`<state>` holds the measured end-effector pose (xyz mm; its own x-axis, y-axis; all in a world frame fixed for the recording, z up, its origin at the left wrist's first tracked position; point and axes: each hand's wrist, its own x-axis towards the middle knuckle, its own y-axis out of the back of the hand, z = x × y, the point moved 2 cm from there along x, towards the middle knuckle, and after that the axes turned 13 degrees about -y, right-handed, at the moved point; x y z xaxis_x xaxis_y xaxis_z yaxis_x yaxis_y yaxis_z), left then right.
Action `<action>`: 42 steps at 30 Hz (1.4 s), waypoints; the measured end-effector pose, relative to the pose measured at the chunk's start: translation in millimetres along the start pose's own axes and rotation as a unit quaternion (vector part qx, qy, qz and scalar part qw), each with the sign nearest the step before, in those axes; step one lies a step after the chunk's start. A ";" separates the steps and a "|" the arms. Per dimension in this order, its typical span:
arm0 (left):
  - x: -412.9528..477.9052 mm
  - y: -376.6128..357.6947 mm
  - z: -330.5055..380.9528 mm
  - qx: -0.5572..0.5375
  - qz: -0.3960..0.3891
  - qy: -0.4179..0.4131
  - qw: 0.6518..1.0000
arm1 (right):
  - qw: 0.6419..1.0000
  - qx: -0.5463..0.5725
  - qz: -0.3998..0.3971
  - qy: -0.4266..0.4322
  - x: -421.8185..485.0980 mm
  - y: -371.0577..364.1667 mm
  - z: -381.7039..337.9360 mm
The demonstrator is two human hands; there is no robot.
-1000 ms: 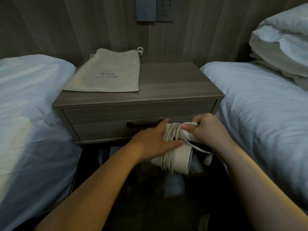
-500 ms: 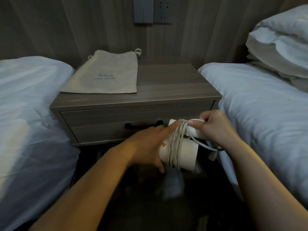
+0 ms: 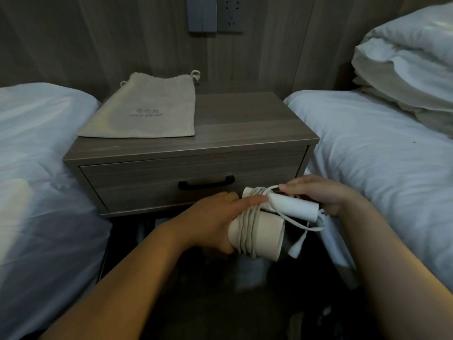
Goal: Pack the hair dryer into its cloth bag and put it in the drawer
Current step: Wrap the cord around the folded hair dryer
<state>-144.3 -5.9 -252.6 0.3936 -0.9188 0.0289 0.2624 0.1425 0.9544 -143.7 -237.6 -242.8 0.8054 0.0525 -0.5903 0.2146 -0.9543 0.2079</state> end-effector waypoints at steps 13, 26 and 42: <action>-0.3 25.0 1.5 -0.303 0.233 0.060 0.922 | 0.965 0.221 -0.003 0.140 8.3 -12.3 -8.5; -2.3 28.3 7.7 0.086 0.184 0.144 0.968 | 0.972 -0.029 0.210 0.103 -39.6 -21.3 -31.1; 2.9 25.4 8.4 0.271 0.266 0.149 0.913 | 0.979 0.053 0.163 0.115 -74.5 -64.2 -47.3</action>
<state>-143.9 -8.0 -225.7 0.5823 -0.6198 0.5261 -0.4790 0.2613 0.8380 -191.3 -166.3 -175.3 0.9274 -0.2056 -0.3127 -0.1219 -0.9559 0.2671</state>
